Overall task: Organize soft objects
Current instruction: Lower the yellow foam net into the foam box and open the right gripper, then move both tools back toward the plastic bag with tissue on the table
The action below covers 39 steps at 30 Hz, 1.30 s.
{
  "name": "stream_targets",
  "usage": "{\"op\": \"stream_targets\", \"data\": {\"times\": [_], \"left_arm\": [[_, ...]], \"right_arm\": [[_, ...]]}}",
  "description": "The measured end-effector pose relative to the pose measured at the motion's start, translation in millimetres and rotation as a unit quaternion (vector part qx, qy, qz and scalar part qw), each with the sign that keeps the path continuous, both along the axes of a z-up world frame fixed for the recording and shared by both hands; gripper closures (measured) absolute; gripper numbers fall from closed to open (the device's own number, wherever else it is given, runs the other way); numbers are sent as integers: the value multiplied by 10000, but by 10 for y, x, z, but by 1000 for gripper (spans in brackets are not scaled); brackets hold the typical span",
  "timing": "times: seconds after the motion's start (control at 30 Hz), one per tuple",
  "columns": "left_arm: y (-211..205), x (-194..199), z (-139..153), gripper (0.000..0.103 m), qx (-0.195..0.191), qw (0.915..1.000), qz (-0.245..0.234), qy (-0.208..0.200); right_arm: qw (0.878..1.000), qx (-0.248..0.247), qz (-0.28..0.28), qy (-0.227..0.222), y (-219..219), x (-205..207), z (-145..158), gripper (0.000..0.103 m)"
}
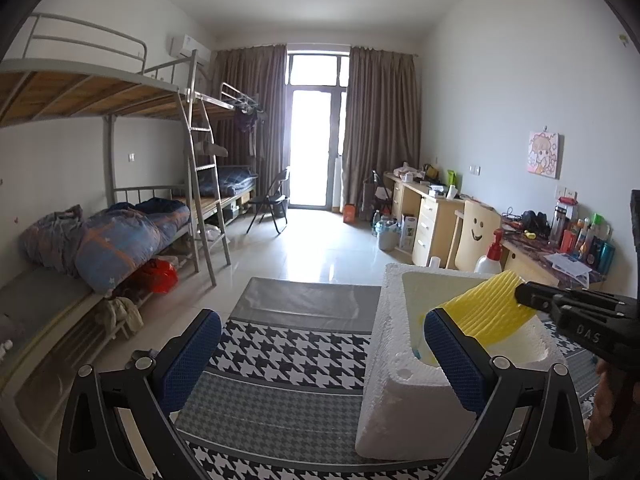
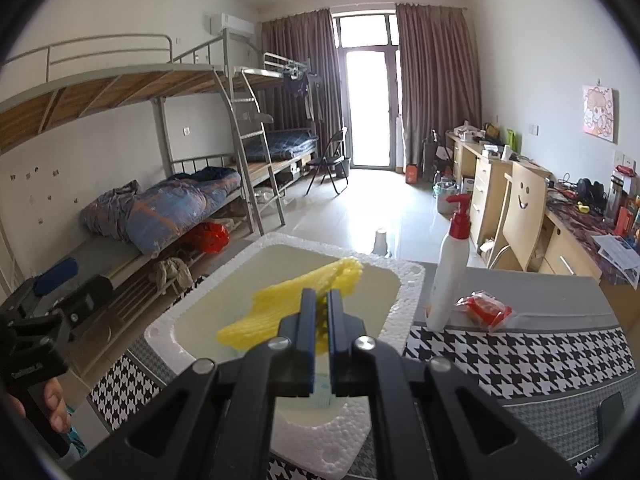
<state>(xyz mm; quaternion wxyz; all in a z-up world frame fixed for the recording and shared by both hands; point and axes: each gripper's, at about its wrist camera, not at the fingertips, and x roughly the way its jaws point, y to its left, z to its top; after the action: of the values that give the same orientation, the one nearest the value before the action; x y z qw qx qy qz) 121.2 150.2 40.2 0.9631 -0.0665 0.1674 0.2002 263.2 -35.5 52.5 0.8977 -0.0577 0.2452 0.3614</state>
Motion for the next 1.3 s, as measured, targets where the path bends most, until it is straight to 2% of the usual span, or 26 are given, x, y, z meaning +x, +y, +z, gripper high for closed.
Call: {"op": "stream_targets", "data": {"times": [0.03,0.07,0.1,0.13,0.17,0.33,1.2,1.3], "left_arm": [[3,-4,0,1,-6,10000,-3,3],[5,-7,2,1,3,10000,-9,11],[8,-13,7,1,12,10000,7,1],[16,-17,7,1,8,10000,24,-9],[20,-12,12,1,-6,10000,31,-6],[25,9,27,1,-11,10000,-1,-3],[-248,-45,125,1,28,9994,-345,-75],[-293,-67,132,1,10,9990,-432,-94]], "right_arm": [[10000,-27,-24,19,11,6,-6,83],[10000,-72,-45,44,25,13,-16,58],[9999,-74,-60,55,26,17,-25,43],[10000,-14,-64,34,12,10,-28,22],[9999,85,-66,4,-15,1,-21,18],[10000,53,-30,64,-14,13,-20,18],[9994,238,-142,-227,-358,-205,135,17],[9990,321,-207,-226,-409,-235,145,12]]}}
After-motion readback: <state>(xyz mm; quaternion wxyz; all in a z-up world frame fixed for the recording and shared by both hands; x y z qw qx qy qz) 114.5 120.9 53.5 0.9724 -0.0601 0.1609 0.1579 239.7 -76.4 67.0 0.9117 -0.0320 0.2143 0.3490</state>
